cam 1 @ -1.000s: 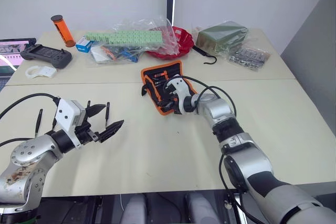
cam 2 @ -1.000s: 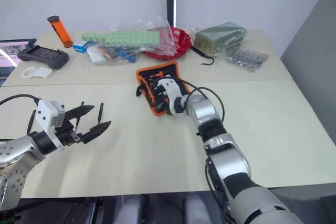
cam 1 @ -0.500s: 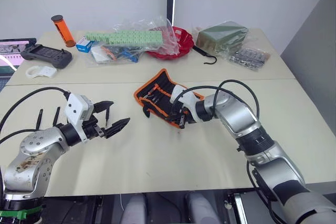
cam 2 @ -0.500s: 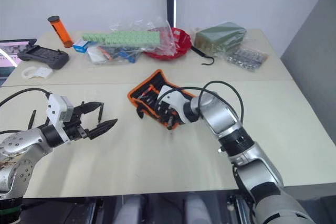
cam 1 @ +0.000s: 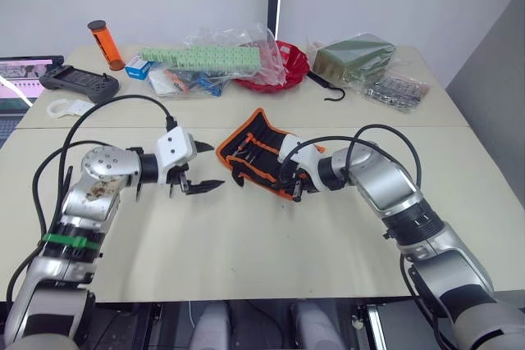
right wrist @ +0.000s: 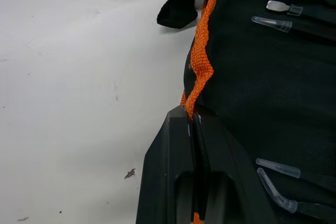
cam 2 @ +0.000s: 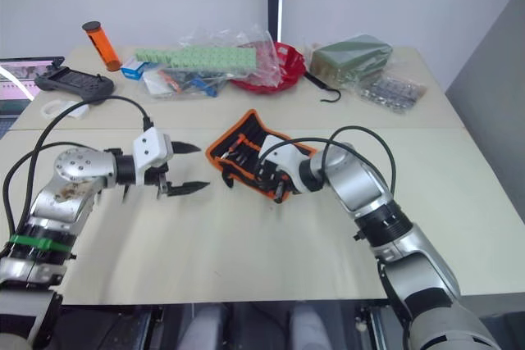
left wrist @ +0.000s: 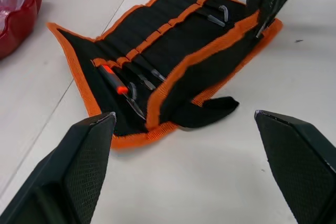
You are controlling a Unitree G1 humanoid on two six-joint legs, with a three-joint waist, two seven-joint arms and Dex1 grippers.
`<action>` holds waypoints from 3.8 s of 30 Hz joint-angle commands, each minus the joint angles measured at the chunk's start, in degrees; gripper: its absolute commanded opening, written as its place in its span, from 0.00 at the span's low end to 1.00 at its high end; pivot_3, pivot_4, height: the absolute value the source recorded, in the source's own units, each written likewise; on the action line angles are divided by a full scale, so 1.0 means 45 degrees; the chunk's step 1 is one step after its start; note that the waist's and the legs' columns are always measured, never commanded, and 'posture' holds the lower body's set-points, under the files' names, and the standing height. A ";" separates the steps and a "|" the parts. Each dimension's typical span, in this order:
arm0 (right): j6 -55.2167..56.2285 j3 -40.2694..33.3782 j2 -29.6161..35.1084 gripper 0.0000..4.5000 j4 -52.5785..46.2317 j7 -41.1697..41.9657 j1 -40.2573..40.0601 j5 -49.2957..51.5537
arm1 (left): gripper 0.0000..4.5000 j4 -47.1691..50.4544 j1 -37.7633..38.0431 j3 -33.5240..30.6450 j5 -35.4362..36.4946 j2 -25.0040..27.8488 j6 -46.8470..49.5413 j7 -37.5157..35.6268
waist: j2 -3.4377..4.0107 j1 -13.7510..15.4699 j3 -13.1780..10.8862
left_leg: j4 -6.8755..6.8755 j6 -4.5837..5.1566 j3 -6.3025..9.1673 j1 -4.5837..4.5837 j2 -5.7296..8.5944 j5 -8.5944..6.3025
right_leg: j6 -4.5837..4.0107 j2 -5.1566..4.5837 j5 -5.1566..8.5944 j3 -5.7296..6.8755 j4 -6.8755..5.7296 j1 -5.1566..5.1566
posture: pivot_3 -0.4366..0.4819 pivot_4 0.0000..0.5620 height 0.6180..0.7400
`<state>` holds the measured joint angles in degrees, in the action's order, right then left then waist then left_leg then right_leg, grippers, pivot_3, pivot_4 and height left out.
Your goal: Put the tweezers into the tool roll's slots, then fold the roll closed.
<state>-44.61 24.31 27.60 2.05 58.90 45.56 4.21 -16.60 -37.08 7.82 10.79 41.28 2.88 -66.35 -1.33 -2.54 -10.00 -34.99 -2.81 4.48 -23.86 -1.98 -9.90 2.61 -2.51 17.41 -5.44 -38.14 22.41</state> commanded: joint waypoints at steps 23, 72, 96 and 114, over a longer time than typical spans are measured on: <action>-0.1011 -0.0661 0.0048 0.00 -0.1641 -0.1131 -0.0654 0.0709 | 0.59 -0.6916 -0.3783 0.1072 -0.2842 -0.2360 -0.5261 -0.0906 | -0.0005 -0.0005 -0.0002 | -0.0031 0.0002 0.0017 -0.0011 0.0010 0.0001 | 0.0006 -0.0002 -0.0001 0.0009 -0.0029 -0.0002 | 0.48 0.27 1.00; -0.0790 -0.1485 0.1239 0.01 -0.3379 -0.1137 -0.2328 0.2134 | 0.00 -0.1733 -0.0335 0.0651 -0.1311 -0.1424 -0.3384 -0.2403 | -0.0009 -0.0018 -0.0005 | -0.0060 0.0004 0.0040 -0.0008 0.0012 0.0000 | 0.0006 0.0002 -0.0001 0.0015 -0.0112 0.0004 | 0.48 0.27 1.00; -0.0663 -0.0646 0.1624 0.50 -0.3100 -0.0407 -0.3908 0.2359 | 0.78 0.0855 0.1831 0.0201 0.0491 -0.0562 0.2251 -0.2645 | -0.0010 -0.0017 -0.0005 | -0.0073 0.0005 0.0038 0.0016 0.0006 0.0000 | 0.0015 0.0007 0.0005 0.0015 -0.0098 -0.0026 | 0.48 0.27 1.00; -0.3186 -0.6217 0.0076 0.88 -0.4398 -0.2817 -0.3626 0.7309 | 0.83 0.4928 0.2350 -0.3510 0.5520 -0.0950 0.7980 0.0674 | -0.0026 0.0042 -0.0014 | -0.0079 0.0006 0.0036 0.0020 -0.0002 0.0001 | 0.0018 0.0008 0.0006 0.0013 -0.0087 -0.0035 | 0.48 0.27 1.00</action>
<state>-61.18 -3.14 28.73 -18.01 48.93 28.87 38.00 3.82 -25.30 -7.99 36.50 37.44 39.87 -66.46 -1.44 -2.35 -10.07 -35.35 -2.78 4.63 -23.77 -1.98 -9.90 2.68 -2.48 17.43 -5.39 -38.52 22.25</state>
